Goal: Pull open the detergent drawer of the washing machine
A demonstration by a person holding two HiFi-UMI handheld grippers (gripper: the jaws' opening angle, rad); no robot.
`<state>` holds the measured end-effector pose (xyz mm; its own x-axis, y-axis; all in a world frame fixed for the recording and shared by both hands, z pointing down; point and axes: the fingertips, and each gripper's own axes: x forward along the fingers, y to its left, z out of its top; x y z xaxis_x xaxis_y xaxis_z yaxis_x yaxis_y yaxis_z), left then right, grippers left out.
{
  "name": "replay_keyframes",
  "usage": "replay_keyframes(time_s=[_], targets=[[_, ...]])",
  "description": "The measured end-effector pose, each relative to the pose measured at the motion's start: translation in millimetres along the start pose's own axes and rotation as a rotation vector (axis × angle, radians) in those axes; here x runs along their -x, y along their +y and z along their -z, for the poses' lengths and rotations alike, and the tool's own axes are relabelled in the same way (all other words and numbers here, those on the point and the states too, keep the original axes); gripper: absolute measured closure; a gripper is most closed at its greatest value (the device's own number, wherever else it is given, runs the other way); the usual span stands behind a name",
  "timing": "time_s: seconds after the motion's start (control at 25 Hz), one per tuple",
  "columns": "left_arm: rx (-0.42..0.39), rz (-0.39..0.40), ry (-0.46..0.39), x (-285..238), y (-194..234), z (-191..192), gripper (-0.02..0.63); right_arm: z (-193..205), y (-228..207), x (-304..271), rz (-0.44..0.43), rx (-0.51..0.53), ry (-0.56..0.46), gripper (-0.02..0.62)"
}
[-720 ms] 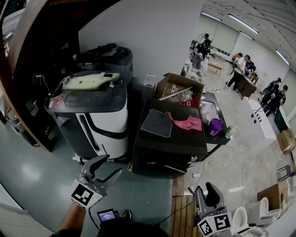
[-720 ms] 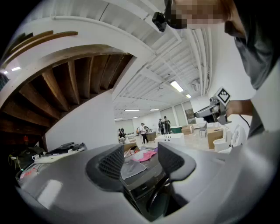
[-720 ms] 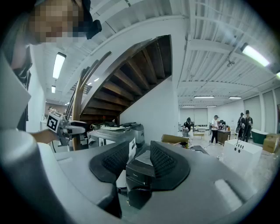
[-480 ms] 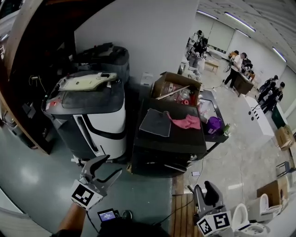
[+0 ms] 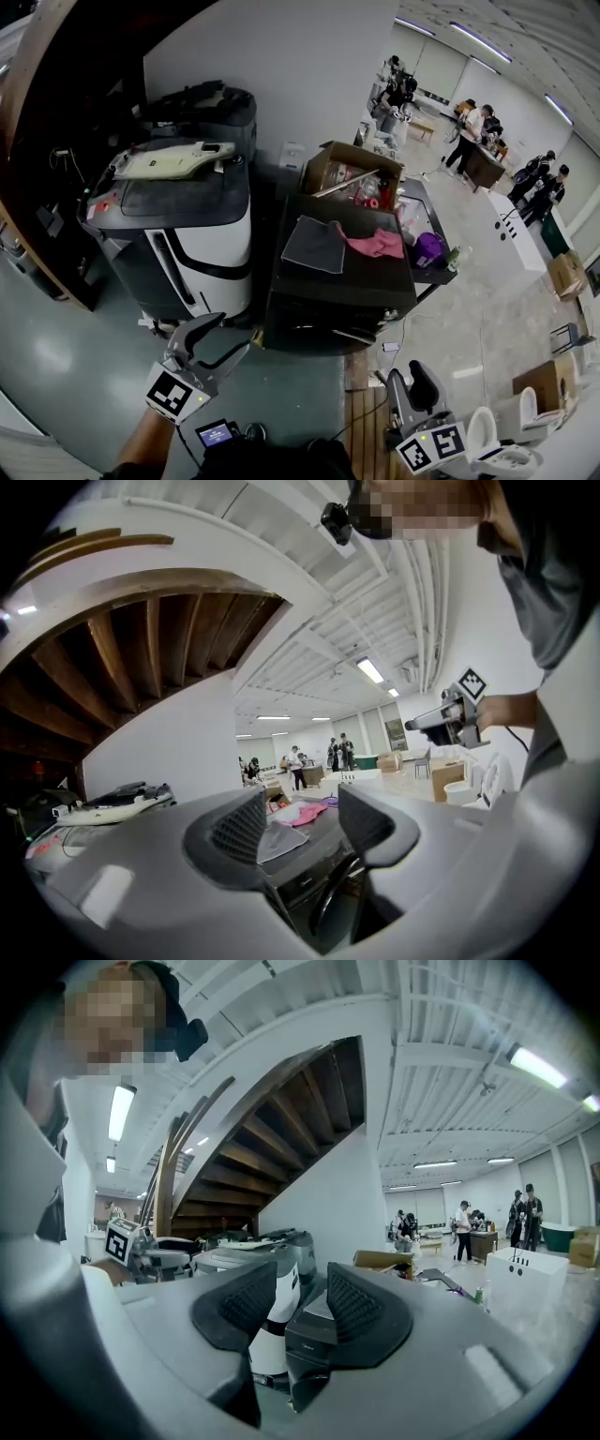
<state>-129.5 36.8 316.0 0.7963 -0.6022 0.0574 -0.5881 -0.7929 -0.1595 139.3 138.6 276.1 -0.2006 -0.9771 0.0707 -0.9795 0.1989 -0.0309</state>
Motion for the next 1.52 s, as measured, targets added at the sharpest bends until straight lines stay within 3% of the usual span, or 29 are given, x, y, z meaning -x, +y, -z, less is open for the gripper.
replay_keyframes(time_s=[0.64, 0.92, 1.12, 1.52], targets=[[0.0, -0.145, 0.083, 15, 24, 18, 0.342, 7, -2, -71, -0.166, -0.046, -0.018, 0.443], [0.066, -0.261, 0.136, -5, 18, 24, 0.342, 5, -29, -107, -0.283, -0.053, 0.003, 0.443], [0.038, -0.309, 0.102, -32, 15, 11, 0.342, -3, -54, -133, -0.347, -0.052, 0.001, 0.443], [0.037, -0.424, 0.15, -77, -13, -1, 0.342, -7, -102, -166, -0.508, -0.071, -0.013, 0.443]])
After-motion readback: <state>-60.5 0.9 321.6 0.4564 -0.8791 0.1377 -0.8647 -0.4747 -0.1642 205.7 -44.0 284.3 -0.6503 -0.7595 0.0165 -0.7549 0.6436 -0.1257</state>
